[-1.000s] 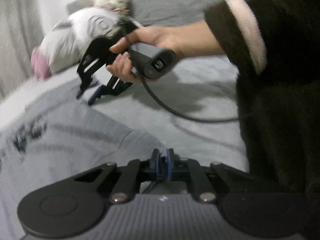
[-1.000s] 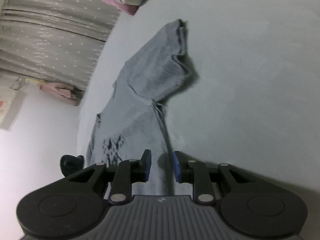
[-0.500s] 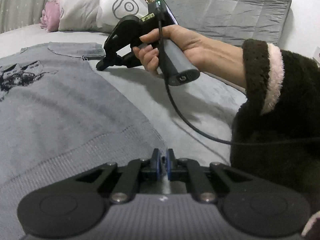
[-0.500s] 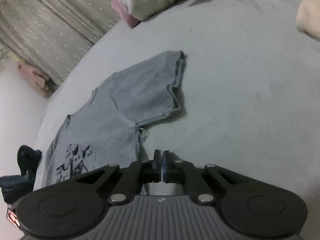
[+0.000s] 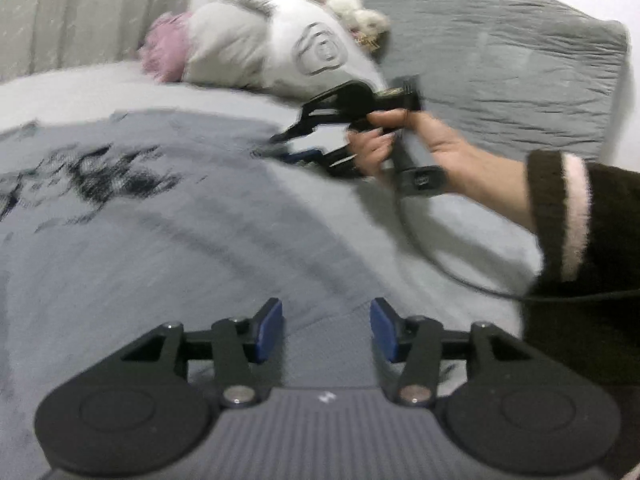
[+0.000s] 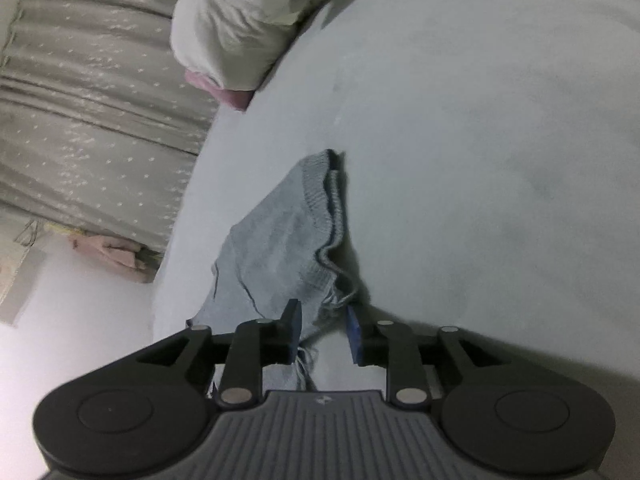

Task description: Fold clothes

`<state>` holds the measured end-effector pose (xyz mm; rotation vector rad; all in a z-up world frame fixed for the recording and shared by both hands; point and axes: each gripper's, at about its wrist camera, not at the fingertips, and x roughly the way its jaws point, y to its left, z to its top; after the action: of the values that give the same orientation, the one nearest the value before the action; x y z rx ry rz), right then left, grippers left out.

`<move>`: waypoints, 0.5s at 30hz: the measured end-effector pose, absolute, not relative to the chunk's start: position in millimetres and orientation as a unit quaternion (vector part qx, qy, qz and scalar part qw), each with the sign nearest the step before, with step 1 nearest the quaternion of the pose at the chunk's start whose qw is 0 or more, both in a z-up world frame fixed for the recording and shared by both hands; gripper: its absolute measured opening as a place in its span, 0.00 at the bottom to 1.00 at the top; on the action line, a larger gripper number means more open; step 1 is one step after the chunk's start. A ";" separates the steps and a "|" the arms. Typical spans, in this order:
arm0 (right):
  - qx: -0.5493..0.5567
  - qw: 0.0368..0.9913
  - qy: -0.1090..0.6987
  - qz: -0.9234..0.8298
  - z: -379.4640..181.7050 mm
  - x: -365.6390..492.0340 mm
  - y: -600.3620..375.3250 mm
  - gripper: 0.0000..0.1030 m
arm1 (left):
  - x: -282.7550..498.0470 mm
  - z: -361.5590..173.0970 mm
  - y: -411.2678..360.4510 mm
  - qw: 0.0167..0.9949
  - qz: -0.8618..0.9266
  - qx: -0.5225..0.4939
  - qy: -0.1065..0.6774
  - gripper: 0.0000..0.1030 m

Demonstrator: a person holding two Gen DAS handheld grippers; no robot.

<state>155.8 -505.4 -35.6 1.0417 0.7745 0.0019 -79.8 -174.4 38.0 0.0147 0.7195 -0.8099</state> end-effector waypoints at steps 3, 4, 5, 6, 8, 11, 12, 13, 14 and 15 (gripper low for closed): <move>0.437 0.822 0.362 -0.036 -26.0 153.0 -498.6 0.02 | -89.7 45.2 -162.5 0.860 -0.380 0.028 0.339 0.47; 0.426 0.828 0.363 -0.038 -21.7 151.6 -495.5 0.03 | -91.2 49.3 -158.2 0.864 -0.372 0.035 0.338 0.51; 0.416 0.833 0.363 -0.040 -17.4 150.3 -492.4 0.09 | -93.0 55.2 -151.5 0.869 -0.360 0.042 0.336 0.61; 0.408 0.837 0.362 -0.041 -13.1 148.3 -489.5 0.11 | -94.0 60.5 -144.3 0.877 -0.346 0.047 0.330 0.70; 0.392 0.847 0.357 -0.034 -0.7 140.0 -482.0 0.26 | -92.2 69.5 -127.6 0.893 -0.312 0.048 0.321 0.73; 0.364 0.859 0.360 -0.014 13.9 122.8 -467.0 0.35 | -76.2 78.2 -99.9 0.913 -0.246 0.041 0.324 0.77; 0.347 0.864 0.364 -0.002 20.3 115.0 -458.2 0.36 | -73.0 81.1 -89.5 0.917 -0.222 0.040 0.328 0.78; 0.330 0.869 0.368 0.010 26.7 107.2 -449.3 0.37 | -69.8 84.0 -79.1 0.921 -0.199 0.038 0.332 0.78; 0.312 0.874 0.372 0.021 33.1 99.5 -440.5 0.38 | -66.5 86.9 -68.6 0.925 -0.176 0.036 0.336 0.78; 0.294 0.878 0.376 0.033 39.4 91.7 -431.5 0.39 | -63.3 89.8 -58.2 0.928 -0.152 0.034 0.340 0.79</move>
<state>91.7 -431.5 39.4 0.6137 0.7843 0.0686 -63.3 -58.2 89.8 0.0704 0.6963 -0.3116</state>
